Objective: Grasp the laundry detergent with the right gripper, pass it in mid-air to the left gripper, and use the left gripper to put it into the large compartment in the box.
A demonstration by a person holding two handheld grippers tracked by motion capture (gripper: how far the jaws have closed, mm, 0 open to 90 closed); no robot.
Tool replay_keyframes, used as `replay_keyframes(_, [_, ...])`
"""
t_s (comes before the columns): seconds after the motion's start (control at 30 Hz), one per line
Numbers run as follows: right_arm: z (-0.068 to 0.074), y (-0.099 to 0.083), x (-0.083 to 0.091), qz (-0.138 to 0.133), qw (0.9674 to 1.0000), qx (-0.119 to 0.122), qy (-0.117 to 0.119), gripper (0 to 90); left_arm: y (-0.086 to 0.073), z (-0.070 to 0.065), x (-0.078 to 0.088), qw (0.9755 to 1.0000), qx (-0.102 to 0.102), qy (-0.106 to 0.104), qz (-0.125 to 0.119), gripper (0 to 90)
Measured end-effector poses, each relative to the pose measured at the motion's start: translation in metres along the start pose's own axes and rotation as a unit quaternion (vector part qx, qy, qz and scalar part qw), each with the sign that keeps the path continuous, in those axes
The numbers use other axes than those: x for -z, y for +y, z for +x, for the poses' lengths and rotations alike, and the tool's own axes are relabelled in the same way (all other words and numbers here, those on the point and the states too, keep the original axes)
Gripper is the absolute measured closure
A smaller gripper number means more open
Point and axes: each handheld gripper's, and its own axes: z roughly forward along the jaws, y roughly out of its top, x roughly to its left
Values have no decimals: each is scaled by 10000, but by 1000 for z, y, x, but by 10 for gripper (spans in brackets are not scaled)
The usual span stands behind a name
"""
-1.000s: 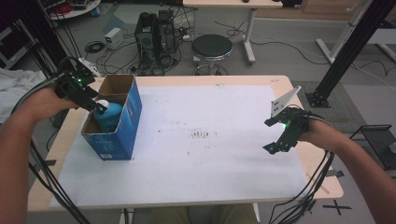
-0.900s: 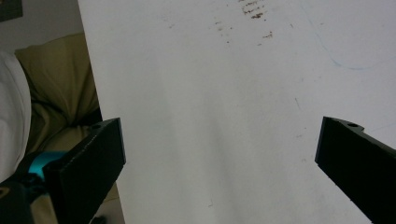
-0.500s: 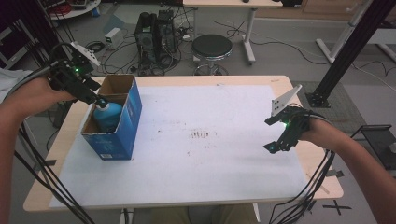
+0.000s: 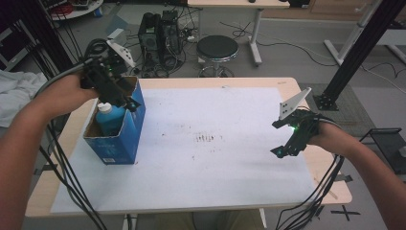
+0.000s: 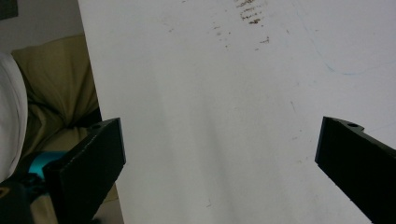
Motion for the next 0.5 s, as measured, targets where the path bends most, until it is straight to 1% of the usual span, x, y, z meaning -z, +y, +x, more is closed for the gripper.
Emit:
replay_keyframes(0.03, [0, 0, 0, -18, 10000, -13, 11, 7, 5, -2, -2, 9999, -112, -32, 46, 281])
replay_keyframes(0.07, [0, 0, 0, -2, 10000, 41, -7, 7, 12, -4, -6, 9997, -234, -37, 97, 281])
replay_keyframes(0.13, [0, 0, 0, -13, 10000, 36, -1, 7, 20, -8, -12, 9995, -257, -93, 133, 281])
replay_keyframes(0.17, [0, 1, 0, -16, 10000, 43, 6, 7, 25, -8, -14, 9991, -366, -102, 208, 281])
replay_keyframes(0.2, [1, 1, 0, 0, 10000, 9, 44, 7, 28, -9, -17, 9991, -348, -137, 192, 281])
replay_keyframes(0.23, [1, 1, 0, 4, 10000, 4, 24, 7, 32, -10, -20, 9984, -468, -155, 269, 281])
replay_keyframes(0.27, [1, 1, 0, -20, 10000, 60, -3, 7, 35, -13, -26, 9988, -417, -170, 214, 246])
replay_keyframes(0.3, [1, 1, 0, -18, 10000, 59, -6, 7, 39, -13, -29, 9979, -538, -205, 299, 162])
replay_keyframes(0.37, [2, 1, 0, -18, 10000, 24, 21, 7, 45, -15, -37, 9975, -619, -258, 211, 151])
replay_keyframes(0.43, [2, 1, 0, -35, 10000, 35, 14, 7, 50, -17, -45, 9969, -703, -283, 225, 151])
replay_keyframes(0.47, [2, 1, 1, -28, 10000, 43, 12, 7, 53, -18, -49, 9970, -689, -294, 217, 151])
replay_keyframes(0.5, [2, 1, 1, -38, 10000, 17, 11, 7, 56, -17, -51, 9963, -759, -301, 268, 151])
